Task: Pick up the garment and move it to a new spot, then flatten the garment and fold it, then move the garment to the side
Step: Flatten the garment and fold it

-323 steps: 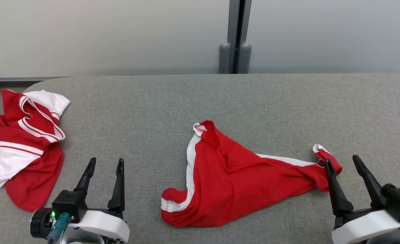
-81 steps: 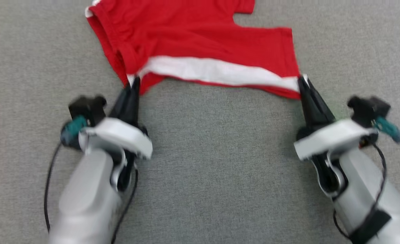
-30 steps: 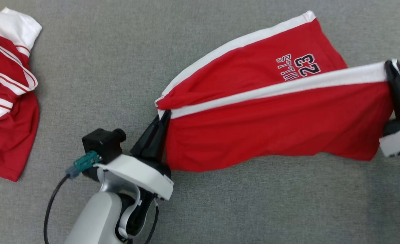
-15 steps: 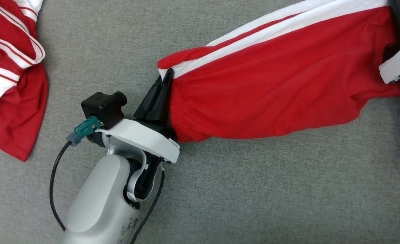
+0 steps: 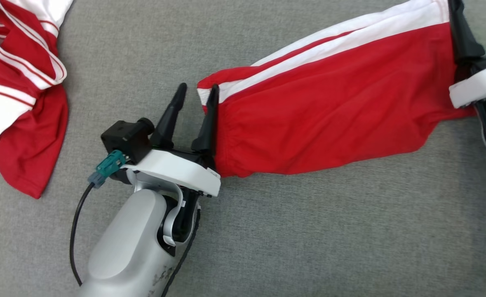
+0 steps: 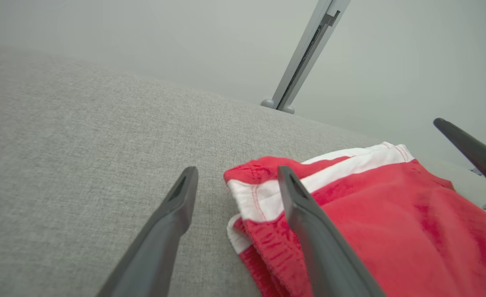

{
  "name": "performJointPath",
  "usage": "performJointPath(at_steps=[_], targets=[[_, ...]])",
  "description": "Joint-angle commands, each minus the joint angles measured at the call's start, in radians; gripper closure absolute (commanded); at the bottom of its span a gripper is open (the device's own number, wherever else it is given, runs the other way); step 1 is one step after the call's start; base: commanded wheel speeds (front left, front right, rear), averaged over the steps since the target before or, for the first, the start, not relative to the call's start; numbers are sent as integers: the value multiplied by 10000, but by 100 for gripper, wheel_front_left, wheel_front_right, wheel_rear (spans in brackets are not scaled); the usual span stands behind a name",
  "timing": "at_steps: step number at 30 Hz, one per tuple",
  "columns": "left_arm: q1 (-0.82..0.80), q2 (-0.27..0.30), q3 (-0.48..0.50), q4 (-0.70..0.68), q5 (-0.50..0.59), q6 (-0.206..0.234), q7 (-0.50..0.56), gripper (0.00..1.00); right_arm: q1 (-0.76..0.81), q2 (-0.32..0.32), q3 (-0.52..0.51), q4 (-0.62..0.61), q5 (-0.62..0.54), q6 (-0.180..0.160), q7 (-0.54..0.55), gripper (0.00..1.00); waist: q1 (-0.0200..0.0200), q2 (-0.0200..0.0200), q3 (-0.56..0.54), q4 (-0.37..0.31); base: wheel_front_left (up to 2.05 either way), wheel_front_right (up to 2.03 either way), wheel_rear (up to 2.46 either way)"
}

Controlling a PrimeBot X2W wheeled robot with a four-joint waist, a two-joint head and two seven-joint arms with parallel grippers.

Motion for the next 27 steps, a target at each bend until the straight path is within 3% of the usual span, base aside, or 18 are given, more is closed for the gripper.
performJointPath(at_steps=[1,10,17,27], targets=[[18,49,119,-8,111,116,-142,0,236,22,-130,-140,-175,-3,-128,0,0,0,-194,-195,0,0,0],[337,459,1219,-997,1401,783,-527,0,2259,1000,-1995,-2305,-1630,-3,-271,0,0,0,-850,-982,0,0,0],[1084,750,1938,-1659,2417,692,-510,0,4235,1724,-2949,-4025,-2389,-1,-42,0,0,0,-1378,-1527,0,0,0],[2253,1172,1954,-1472,2964,512,-512,0,6939,2451,-3708,-5794,-2764,-3,893,0,0,0,-1984,-2011,0,0,0]])
